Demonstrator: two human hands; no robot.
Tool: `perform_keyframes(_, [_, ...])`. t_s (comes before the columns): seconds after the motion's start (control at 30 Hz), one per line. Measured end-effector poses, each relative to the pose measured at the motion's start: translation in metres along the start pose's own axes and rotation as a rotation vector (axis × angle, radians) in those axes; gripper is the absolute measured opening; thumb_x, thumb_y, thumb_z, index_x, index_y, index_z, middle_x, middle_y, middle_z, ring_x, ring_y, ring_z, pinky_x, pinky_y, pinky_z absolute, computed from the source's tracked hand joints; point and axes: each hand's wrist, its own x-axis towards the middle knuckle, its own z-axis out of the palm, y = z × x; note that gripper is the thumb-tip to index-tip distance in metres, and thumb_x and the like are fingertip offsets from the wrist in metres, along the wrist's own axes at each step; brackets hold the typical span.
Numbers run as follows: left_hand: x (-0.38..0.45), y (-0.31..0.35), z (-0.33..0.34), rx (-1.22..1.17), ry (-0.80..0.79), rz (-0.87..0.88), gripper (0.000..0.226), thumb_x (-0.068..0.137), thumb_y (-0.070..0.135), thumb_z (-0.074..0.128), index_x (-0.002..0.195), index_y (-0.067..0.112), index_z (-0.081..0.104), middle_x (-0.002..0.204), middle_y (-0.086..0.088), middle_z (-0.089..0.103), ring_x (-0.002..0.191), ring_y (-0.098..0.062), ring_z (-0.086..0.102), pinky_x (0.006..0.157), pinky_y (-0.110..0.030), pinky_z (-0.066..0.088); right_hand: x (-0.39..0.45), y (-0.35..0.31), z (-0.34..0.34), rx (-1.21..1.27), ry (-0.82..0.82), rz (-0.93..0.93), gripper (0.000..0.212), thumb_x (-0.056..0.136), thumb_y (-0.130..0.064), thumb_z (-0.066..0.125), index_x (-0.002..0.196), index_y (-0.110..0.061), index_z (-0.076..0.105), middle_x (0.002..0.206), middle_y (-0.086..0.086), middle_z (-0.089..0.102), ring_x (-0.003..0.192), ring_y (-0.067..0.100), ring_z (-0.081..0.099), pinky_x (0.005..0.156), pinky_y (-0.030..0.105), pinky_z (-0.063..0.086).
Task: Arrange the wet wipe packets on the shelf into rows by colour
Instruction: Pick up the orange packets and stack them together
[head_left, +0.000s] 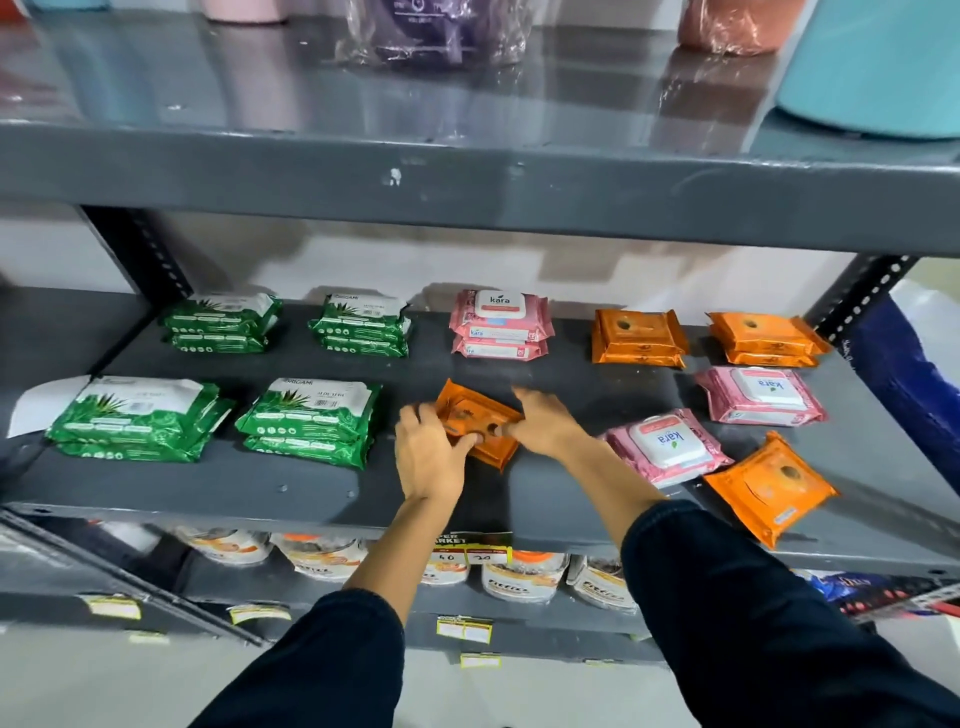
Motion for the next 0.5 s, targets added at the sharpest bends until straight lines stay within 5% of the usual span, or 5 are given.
perform_keyframes(0.1, [-0.004,0.007,0.001,-0.111,-0.031,-0.071,0.035,0.08,0.027,0.071,0.107,0.007,0.061,0.114,-0.015,0.06,0.107,-0.035,0.058,0.085,-0.043,0.049,-0.002,-0.003,0.009,-0.024,0.043,-0.028,0.014,0.082,-0.017,0.064,0.091,-0.007,0.06,0.103,0.016,0.068,0.096,0.033,0.065,0.079,0.036,0.051])
perform_keyframes(0.33, [-0.005,0.011,-0.004,-0.105,-0.082,-0.074,0.025,0.093,0.024,0.053,0.109,0.006,0.059,0.115,-0.018,0.065,0.108,-0.038,0.059,0.086,-0.042,0.048,-0.013,-0.005,0.012,-0.044,0.118,0.014,0.017,0.082,-0.009,0.051,0.068,-0.009,0.061,0.083,0.015,0.071,0.084,0.035,0.067,0.066,0.029,0.048])
perform_keyframes(0.4, [-0.005,0.009,-0.003,0.008,-0.105,-0.027,0.033,0.09,0.034,0.055,0.11,0.009,0.059,0.116,-0.016,0.064,0.111,-0.035,0.057,0.092,-0.043,0.045,-0.013,-0.001,0.006,-0.016,0.179,0.03,0.019,0.083,-0.011,0.05,0.075,-0.008,0.067,0.086,0.011,0.072,0.085,0.032,0.068,0.069,0.031,0.052])
perform_keyframes(0.5, [-0.004,0.006,0.002,0.196,-0.15,0.035,0.068,0.073,0.059,0.065,0.119,0.01,0.054,0.124,-0.013,0.058,0.12,-0.032,0.049,0.104,-0.046,0.038,-0.009,0.003,-0.003,-0.154,0.237,0.011,0.034,0.088,-0.01,0.052,0.12,-0.014,0.06,0.127,0.012,0.062,0.114,0.032,0.058,0.092,0.041,0.052])
